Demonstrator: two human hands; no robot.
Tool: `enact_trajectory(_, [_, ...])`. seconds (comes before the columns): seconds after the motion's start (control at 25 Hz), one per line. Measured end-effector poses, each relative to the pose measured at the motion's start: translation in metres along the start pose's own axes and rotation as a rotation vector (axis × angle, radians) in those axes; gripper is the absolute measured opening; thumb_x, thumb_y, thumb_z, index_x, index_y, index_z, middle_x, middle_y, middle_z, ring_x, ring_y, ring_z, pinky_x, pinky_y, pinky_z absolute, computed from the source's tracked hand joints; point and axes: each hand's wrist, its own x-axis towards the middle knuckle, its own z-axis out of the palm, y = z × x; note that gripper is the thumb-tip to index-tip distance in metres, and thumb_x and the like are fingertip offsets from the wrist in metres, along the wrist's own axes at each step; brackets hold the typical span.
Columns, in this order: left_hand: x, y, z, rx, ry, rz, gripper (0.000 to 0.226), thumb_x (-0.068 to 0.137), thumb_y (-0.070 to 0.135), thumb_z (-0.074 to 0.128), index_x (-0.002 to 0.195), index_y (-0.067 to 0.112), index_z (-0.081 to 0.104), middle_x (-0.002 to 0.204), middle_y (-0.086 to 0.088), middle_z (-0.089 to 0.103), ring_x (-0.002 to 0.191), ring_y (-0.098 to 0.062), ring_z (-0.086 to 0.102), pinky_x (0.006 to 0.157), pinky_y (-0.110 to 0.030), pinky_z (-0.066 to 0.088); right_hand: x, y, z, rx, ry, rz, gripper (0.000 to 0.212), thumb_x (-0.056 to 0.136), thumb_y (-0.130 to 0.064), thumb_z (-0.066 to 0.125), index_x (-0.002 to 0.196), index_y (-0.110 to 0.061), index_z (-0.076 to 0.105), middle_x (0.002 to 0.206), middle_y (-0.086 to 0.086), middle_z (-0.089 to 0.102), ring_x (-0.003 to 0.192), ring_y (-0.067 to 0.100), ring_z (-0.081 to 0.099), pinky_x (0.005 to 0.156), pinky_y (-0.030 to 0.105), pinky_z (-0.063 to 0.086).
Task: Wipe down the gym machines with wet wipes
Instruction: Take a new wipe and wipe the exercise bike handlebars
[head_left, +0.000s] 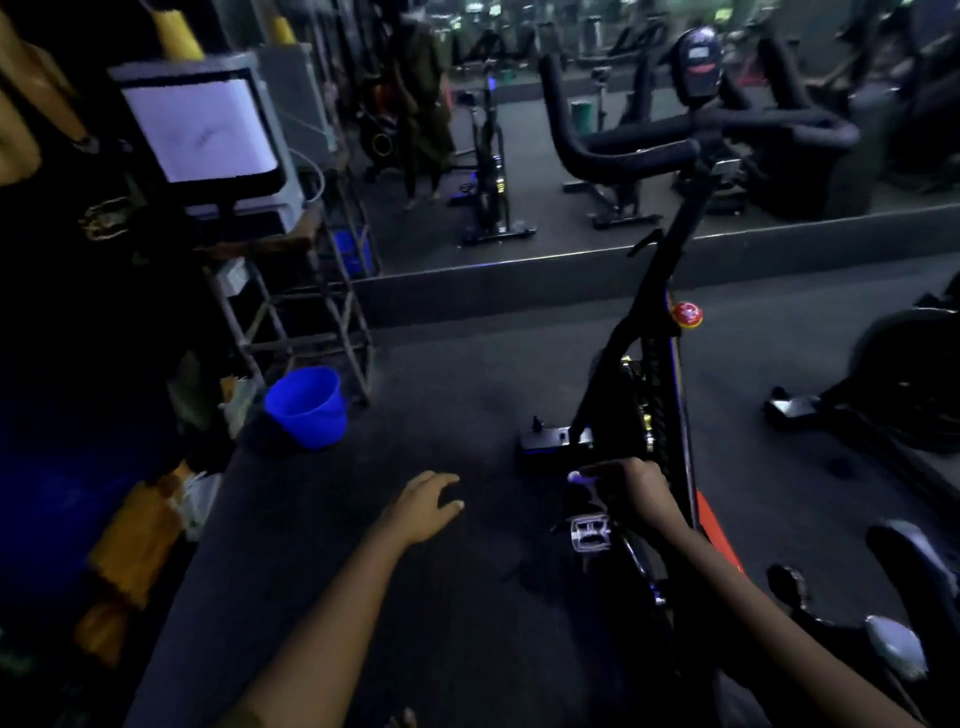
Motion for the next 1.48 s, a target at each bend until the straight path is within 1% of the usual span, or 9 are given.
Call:
enact_trajectory(0.32, [0.195,0.001,-0.120,-0.008,-0.031,0.362,0.050,0.097,0.033,0.051,0.144,0.019,0.039,0.145,-0.003,0.039,0.134,-0.017,0.035,0.109,-0.024,0.026,0.132,-0.082,-0.054,0.109,0.537,0.153,0.024,0.079,-0.010,0.070,0.100,-0.020,0.074,0.073,0.016,0.066,0.072,0.004,0.061,0.055,0.018,0.033])
enact_trajectory(0.44, [0.255,0.033,-0.167,-0.206,0.079,0.507,0.047,0.095,0.025,0.055,0.140,0.014,0.044,0.139,-0.009,0.048,0.128,-0.020,0.045,0.103,-0.020,0.029,0.176,-0.114,-0.088,0.122,0.731,0.134,0.026,0.078,-0.004,0.068,0.098,-0.019,0.074,0.064,-0.004,0.061,0.063,-0.012,0.058,0.053,0.008,0.035])
enact_trajectory(0.56, [0.298,0.079,-0.195,-0.447,0.132,0.602,0.047,0.095,0.025,0.055,0.139,0.016,0.045,0.131,-0.011,0.055,0.117,-0.021,0.055,0.101,-0.030,0.041,0.208,-0.129,-0.125,0.170,0.878,0.117,0.029,0.077,-0.001,0.065,0.098,-0.019,0.074,0.084,0.008,0.073,0.080,-0.012,0.055,0.058,0.002,0.035])
enact_trajectory(0.68, [0.347,0.132,-0.228,-0.584,0.220,0.689,0.052,0.096,0.024,0.051,0.145,0.018,0.034,0.130,-0.008,0.053,0.113,-0.019,0.057,0.094,-0.023,0.039,0.254,-0.138,-0.165,0.154,0.962,0.026,0.028,0.077,-0.003,0.067,0.099,-0.020,0.074,0.084,0.007,0.074,0.062,-0.023,0.048,0.057,0.001,0.035])
enact_trajectory(0.84, [0.399,0.203,-0.264,-0.783,0.385,0.680,0.056,0.098,0.019,0.048,0.148,0.011,0.024,0.138,-0.018,0.046,0.105,-0.015,0.051,0.081,-0.002,0.032,0.326,-0.143,-0.221,0.062,0.971,-0.139,0.034,0.076,-0.001,0.070,0.101,-0.024,0.072,0.077,-0.004,0.073,0.061,-0.029,0.045,0.061,0.000,0.036])
enact_trajectory(1.0, [0.449,0.250,-0.278,-0.995,0.432,0.574,0.062,0.098,0.029,0.045,0.151,0.021,0.013,0.151,-0.016,0.030,0.131,-0.030,0.043,0.106,-0.032,0.035,0.406,-0.133,-0.266,0.078,0.857,-0.248,0.026,0.079,-0.020,0.072,0.102,-0.033,0.072,0.080,-0.001,0.073,0.071,-0.008,0.054,0.062,0.023,0.047])
enact_trajectory(1.24, [0.490,0.288,-0.285,-1.182,0.468,0.542,0.064,0.097,0.044,0.040,0.151,0.026,0.010,0.157,-0.006,0.020,0.138,-0.026,0.034,0.111,-0.026,0.025,0.528,-0.152,-0.314,0.018,0.769,-0.276,0.023,0.082,-0.019,0.070,0.105,-0.017,0.072,0.079,0.004,0.073,0.075,-0.002,0.063,0.063,0.017,0.044])
enact_trajectory(1.36, [0.509,0.293,-0.273,-1.295,0.470,0.510,0.070,0.075,0.083,0.038,0.138,0.060,0.018,0.151,0.008,0.031,0.116,-0.039,0.056,0.086,-0.057,0.052,0.569,-0.161,-0.317,-0.074,0.670,-0.277,0.024,0.085,-0.017,0.065,0.108,-0.016,0.071,0.074,0.015,0.066,0.073,0.001,0.054,0.064,0.019,0.037])
enact_trajectory(1.48, [0.519,0.292,-0.269,-1.366,0.447,0.502,0.065,0.070,0.088,0.033,0.131,0.068,0.023,0.146,0.005,0.039,0.116,-0.047,0.051,0.071,-0.058,0.056,0.593,-0.158,-0.306,-0.173,0.624,-0.356,0.029,0.084,-0.009,0.062,0.110,-0.020,0.070,0.099,0.013,0.071,0.094,0.008,0.063,0.076,0.024,0.047])
